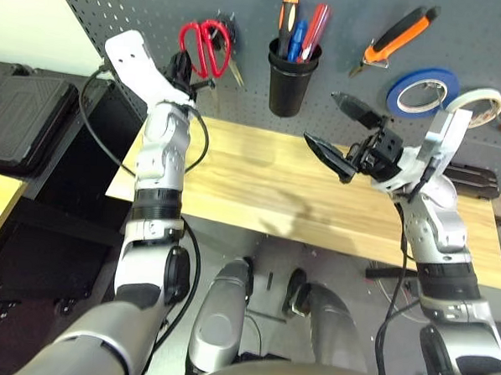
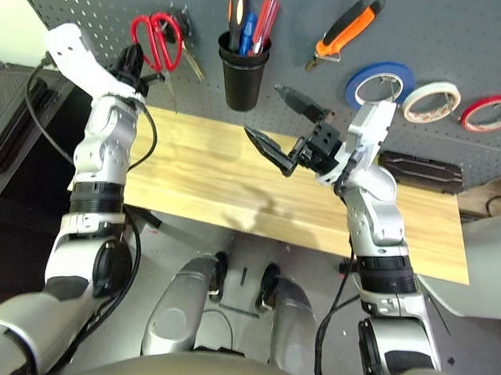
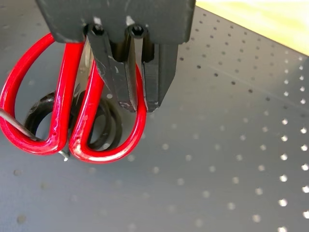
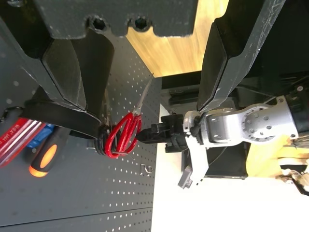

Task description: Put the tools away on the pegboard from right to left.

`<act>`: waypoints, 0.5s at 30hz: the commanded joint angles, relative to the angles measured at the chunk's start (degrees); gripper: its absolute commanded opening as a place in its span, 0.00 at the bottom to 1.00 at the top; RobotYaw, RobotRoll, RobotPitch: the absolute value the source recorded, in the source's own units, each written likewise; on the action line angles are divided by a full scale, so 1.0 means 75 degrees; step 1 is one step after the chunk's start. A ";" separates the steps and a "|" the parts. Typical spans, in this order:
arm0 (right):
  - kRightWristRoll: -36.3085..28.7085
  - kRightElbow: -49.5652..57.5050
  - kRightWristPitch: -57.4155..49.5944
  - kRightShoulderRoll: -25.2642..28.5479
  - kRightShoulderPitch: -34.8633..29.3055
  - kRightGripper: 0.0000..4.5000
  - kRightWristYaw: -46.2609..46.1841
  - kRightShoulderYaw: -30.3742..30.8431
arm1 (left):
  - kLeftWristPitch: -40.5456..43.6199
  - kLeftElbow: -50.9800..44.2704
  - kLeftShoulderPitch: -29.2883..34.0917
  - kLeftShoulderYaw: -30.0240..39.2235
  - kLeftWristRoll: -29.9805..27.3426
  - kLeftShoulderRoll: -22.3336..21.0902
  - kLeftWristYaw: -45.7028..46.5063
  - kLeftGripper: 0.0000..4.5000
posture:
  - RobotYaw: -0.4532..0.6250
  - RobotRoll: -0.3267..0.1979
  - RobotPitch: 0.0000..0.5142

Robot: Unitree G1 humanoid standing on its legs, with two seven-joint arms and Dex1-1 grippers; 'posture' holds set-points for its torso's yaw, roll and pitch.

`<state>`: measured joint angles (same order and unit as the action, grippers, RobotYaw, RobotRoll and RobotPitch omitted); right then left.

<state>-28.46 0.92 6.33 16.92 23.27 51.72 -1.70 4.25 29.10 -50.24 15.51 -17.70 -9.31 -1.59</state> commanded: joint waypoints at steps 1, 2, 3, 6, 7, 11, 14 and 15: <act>0.0170 -0.0018 0.0143 -0.0039 -0.0133 1.00 -0.0073 0.0033 | -0.0387 0.1053 -0.0317 -0.0080 0.0238 -0.0128 -0.0295 0.01 | 0.61 0.62 0.40; 0.0191 -0.0018 0.0156 -0.0053 -0.0149 1.00 -0.0088 0.0038 | -0.0476 0.1204 -0.0347 -0.0099 0.0258 -0.0153 -0.0376 0.01 | 0.61 0.62 0.40; 0.0208 -0.0014 0.0163 -0.0068 -0.0166 1.00 -0.0110 0.0039 | -0.0637 0.1297 -0.0338 -0.0149 0.0319 -0.0179 -0.0478 0.08 | 0.60 0.62 0.40; 0.0282 -0.0061 0.0220 -0.0120 -0.0209 1.00 -0.0199 0.0013 | -0.0823 0.1279 -0.0182 -0.0179 0.0380 -0.0200 -0.0594 0.30 | 0.60 0.62 0.40; 0.0312 -0.0093 0.0253 -0.0133 -0.0219 1.00 -0.0210 0.0009 | -0.0821 0.1231 -0.0105 -0.0190 0.0393 -0.0213 -0.0638 0.38 | 0.60 0.62 0.39; 0.0680 -0.0425 0.0480 -0.0290 -0.0263 1.00 -0.0681 -0.0075 | -0.0785 0.0418 0.0828 -0.0469 0.0479 -0.0394 -0.1258 0.73 | 0.60 0.62 0.39; 0.1067 -0.0771 0.0685 -0.0395 -0.0305 1.00 -0.1197 -0.0141 | -0.0641 -0.0277 0.1486 -0.0484 0.0107 -0.0431 -0.1893 0.99 | 0.61 0.62 0.38; 0.1208 -0.0893 0.0757 -0.0448 -0.0334 1.00 -0.1432 -0.0173 | -0.0554 -0.0453 0.1703 -0.0487 0.0080 -0.0479 -0.2001 1.00 | 0.61 0.62 0.36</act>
<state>-21.04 -4.41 10.69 13.92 21.83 43.05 -2.12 -0.95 28.78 -38.78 12.27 -16.19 -12.28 -14.84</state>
